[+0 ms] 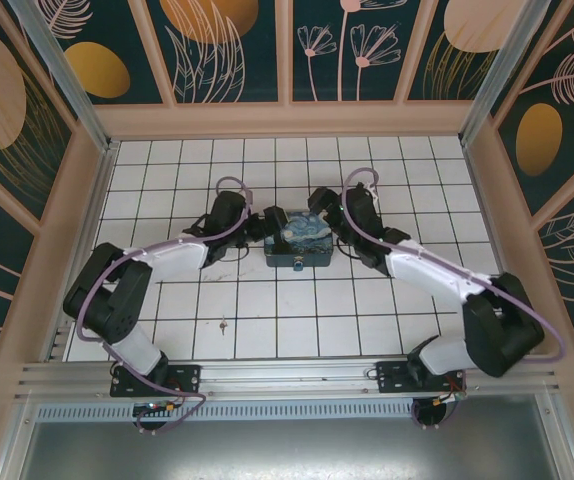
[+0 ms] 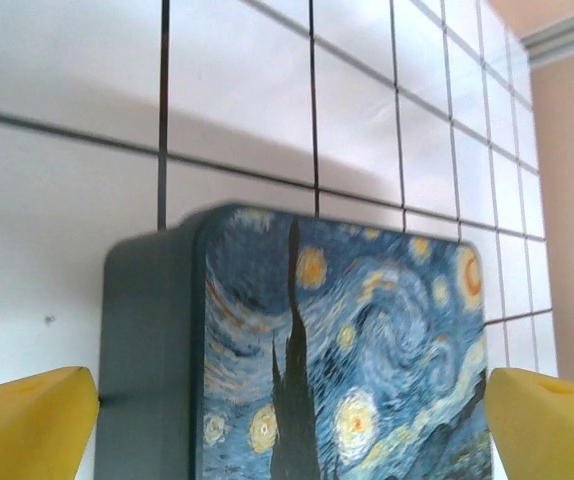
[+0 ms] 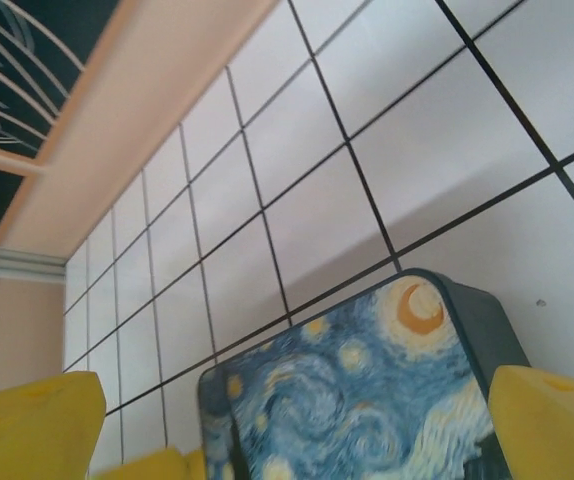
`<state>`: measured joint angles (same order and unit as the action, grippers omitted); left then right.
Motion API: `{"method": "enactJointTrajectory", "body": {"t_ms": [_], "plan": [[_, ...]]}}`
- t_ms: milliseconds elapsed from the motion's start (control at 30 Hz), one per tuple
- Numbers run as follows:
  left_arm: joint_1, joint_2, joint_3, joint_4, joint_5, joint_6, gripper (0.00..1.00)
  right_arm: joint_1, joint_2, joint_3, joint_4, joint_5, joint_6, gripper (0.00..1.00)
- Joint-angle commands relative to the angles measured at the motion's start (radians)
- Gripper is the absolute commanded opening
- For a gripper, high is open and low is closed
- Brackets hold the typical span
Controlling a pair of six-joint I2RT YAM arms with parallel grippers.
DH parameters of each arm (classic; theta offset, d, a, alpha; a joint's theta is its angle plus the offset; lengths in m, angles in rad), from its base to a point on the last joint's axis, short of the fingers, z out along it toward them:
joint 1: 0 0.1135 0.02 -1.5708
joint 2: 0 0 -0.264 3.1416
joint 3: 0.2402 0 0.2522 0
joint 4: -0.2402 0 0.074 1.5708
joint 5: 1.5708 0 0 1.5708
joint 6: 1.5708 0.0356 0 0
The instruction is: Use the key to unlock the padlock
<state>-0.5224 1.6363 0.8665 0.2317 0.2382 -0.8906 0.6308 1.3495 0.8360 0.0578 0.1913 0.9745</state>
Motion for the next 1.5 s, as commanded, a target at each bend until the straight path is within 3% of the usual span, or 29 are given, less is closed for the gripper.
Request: {"method": "enactJointTrajectory", "body": {"t_ms": [0, 200, 367, 533, 667, 800, 1467], "plan": [[0.044, -0.084, -0.022, -0.014, 0.002, 0.023, 0.99, 0.062, -0.069, -0.025, -0.077, 0.039, -0.05, 0.95], [0.137, -0.163, -0.046, -0.073, 0.003, 0.026, 0.99, 0.288, 0.054, 0.112, -0.225, 0.057, -0.074, 0.81], [0.265, -0.217, -0.096, -0.069, 0.056, 0.002, 0.99, 0.493, 0.326, 0.384, -0.419, 0.104, -0.074, 0.75], [0.424, -0.28, -0.144, -0.063, 0.095, -0.018, 0.99, 0.61, 0.542, 0.604, -0.557, 0.14, -0.05, 0.69], [0.54, -0.326, -0.171, -0.065, 0.135, -0.064, 0.99, 0.66, 0.622, 0.651, -0.565, 0.116, -0.001, 0.6], [0.598, -0.365, -0.181, -0.073, 0.148, -0.079, 0.99, 0.703, 0.666, 0.683, -0.587, 0.108, 0.036, 0.58], [0.634, -0.374, -0.206, -0.023, 0.185, -0.099, 0.99, 0.766, 0.84, 0.825, -0.665, 0.062, 0.094, 0.47]]}}
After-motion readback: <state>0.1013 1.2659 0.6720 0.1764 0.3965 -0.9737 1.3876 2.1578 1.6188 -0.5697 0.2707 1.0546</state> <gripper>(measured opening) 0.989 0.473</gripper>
